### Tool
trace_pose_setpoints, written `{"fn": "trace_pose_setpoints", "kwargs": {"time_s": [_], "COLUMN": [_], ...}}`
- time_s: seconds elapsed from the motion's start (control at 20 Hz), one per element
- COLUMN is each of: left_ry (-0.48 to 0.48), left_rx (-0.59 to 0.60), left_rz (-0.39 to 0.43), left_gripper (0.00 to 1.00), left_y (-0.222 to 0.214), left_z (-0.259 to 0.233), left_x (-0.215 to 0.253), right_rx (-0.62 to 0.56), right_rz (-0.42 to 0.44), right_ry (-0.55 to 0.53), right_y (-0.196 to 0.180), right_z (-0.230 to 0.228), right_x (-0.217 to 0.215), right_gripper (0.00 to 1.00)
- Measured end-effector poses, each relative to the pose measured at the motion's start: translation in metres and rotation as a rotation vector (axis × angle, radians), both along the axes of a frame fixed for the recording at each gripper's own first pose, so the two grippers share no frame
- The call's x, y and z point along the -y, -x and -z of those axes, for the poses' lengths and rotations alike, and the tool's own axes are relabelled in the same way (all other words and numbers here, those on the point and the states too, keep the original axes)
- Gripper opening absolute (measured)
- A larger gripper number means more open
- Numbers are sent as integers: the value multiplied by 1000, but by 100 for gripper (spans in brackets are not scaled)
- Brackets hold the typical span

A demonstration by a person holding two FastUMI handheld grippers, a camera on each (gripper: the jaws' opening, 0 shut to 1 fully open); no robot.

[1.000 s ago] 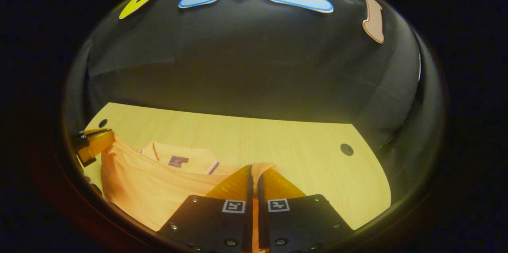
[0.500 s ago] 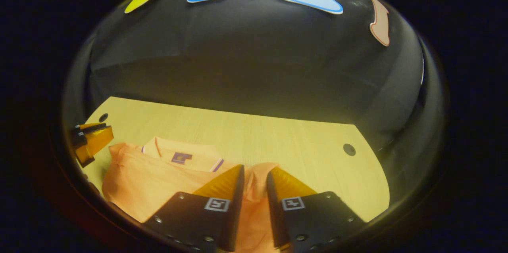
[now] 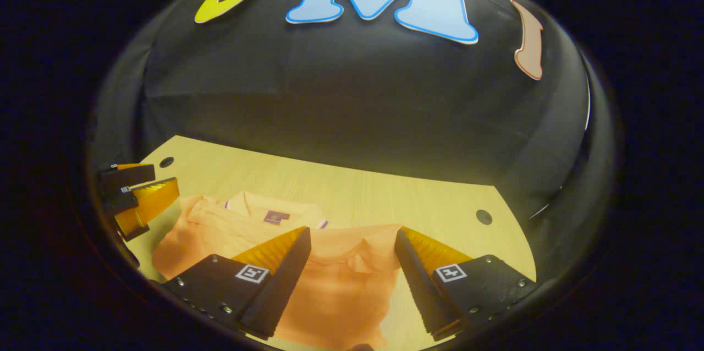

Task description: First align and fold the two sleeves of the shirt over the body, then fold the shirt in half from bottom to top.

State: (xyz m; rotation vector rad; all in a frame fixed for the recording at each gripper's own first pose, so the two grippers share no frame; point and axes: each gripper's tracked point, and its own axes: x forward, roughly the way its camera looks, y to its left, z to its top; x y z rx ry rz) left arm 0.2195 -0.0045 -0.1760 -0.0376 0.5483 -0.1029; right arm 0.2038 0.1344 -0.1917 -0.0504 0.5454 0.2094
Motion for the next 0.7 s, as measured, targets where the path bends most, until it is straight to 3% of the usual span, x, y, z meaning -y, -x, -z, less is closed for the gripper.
{"fn": "trace_pose_setpoints", "kwargs": {"time_s": [0.05,0.7], "left_ry": [-2,18], "left_rx": [12,219], "left_rz": [-5,-25], "left_gripper": [100,99], "left_y": [5,122], "left_z": [-6,-114], "left_x": [0,24], "right_rx": [19,284], "right_rz": [-6,-24], "right_ry": [-3,-32], "right_y": [5,135], "right_z": [-9,-118], "right_x": [1,43], "right_gripper": [94,95]}}
